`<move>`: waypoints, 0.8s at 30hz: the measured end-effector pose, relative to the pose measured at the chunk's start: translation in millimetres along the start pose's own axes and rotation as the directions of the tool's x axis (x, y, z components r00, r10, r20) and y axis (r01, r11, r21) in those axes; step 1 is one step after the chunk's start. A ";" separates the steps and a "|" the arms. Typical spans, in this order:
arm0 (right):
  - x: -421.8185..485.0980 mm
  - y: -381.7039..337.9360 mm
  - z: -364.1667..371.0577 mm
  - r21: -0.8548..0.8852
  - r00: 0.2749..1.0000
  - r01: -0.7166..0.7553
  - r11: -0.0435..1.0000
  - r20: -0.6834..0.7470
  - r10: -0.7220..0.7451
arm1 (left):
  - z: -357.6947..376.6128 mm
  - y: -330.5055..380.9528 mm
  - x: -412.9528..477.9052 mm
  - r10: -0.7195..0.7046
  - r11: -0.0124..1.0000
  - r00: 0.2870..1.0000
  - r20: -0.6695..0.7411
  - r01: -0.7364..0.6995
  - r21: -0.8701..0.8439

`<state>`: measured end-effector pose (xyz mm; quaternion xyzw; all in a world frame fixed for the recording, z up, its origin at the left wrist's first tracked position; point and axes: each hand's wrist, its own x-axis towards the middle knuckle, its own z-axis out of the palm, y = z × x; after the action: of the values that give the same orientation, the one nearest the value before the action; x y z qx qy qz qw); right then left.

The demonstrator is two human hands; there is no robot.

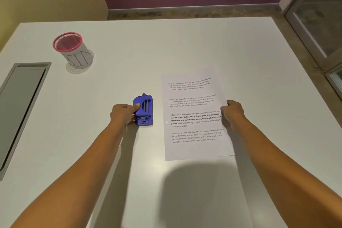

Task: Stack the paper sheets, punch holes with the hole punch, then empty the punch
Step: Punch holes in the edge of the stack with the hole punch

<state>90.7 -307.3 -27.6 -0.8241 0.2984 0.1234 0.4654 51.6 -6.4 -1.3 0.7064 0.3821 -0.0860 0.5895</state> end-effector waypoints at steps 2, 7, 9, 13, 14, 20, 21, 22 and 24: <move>0.6 0.0 0.0 -0.007 1.000 0.004 1.000 0.000 -0.004 | 0.7 -1.1 0.3 0.007 1.000 1.000 -0.016 -0.007 0.015; 0.9 1.3 0.7 0.001 1.000 -0.003 1.000 0.008 0.003 | 1.2 -2.8 -0.6 0.006 1.000 0.999 -0.043 -0.006 0.014; 1.1 1.7 1.1 0.012 1.000 -0.010 1.000 0.006 0.010 | 0.9 -3.0 -1.1 0.005 1.000 0.999 -0.050 -0.004 0.021; 1.9 2.6 1.7 0.031 1.000 -0.029 0.999 0.006 0.028 | 1.9 -4.1 -1.8 0.007 0.999 0.997 -0.073 -0.003 0.054; 1.8 2.8 1.7 0.036 1.000 -0.028 0.999 0.010 0.027 | 2.3 -4.6 -2.1 0.009 0.998 0.997 -0.079 -0.005 0.058; -0.2 5.6 -0.2 0.032 1.000 0.018 0.999 -0.002 -0.018 | 4.3 -7.5 -1.4 0.024 0.998 0.994 -0.105 -0.018 0.066; -0.9 6.6 -1.0 0.033 0.999 0.033 0.999 0.000 -0.033 | 5.0 -7.5 -1.9 0.024 0.998 0.994 -0.108 -0.018 0.058; -1.9 7.5 -1.7 0.038 0.999 0.051 0.998 0.004 -0.051 | 5.9 -7.6 -2.9 0.025 0.998 0.993 -0.118 -0.018 0.061; -4.6 8.6 -2.9 0.062 0.997 0.078 0.995 0.013 -0.079 | 8.5 -8.0 -6.3 0.068 0.992 0.984 -0.162 -0.049 0.118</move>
<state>81.6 -311.3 -29.8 -0.8196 0.2657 0.1023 0.4972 44.9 -16.8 -6.3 0.7546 0.4033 -0.0311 0.5167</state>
